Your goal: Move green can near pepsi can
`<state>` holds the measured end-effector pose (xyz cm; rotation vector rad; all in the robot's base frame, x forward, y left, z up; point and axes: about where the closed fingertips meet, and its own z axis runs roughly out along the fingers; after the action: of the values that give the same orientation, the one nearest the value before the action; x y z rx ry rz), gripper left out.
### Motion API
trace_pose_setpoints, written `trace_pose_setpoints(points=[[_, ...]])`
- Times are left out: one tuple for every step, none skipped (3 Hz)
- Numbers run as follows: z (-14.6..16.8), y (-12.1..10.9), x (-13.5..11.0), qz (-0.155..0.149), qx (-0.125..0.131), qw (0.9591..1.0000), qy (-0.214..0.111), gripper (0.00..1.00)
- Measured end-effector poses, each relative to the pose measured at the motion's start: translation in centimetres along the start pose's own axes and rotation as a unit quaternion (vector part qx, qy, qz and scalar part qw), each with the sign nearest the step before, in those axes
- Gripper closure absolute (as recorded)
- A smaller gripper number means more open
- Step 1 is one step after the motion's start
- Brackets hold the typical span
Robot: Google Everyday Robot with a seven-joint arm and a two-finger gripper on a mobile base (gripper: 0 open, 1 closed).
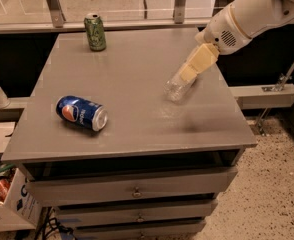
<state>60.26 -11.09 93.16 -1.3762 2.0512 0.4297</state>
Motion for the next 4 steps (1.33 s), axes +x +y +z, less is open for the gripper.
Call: trace_pose_setpoints(points=[[0.7,-0.7,-0.5,0.006,0.006,0.9998,-0.019,0.00],[2.5,-2.4,-1.7,0.021,0.021,0.9972,-0.069,0.00],[5.9,-5.9,-4.3,0.042,0.031,0.9921,-0.114,0.00],[10.2,-9.5,-7.0,0.058,0.035,0.9850,-0.159,0.00]])
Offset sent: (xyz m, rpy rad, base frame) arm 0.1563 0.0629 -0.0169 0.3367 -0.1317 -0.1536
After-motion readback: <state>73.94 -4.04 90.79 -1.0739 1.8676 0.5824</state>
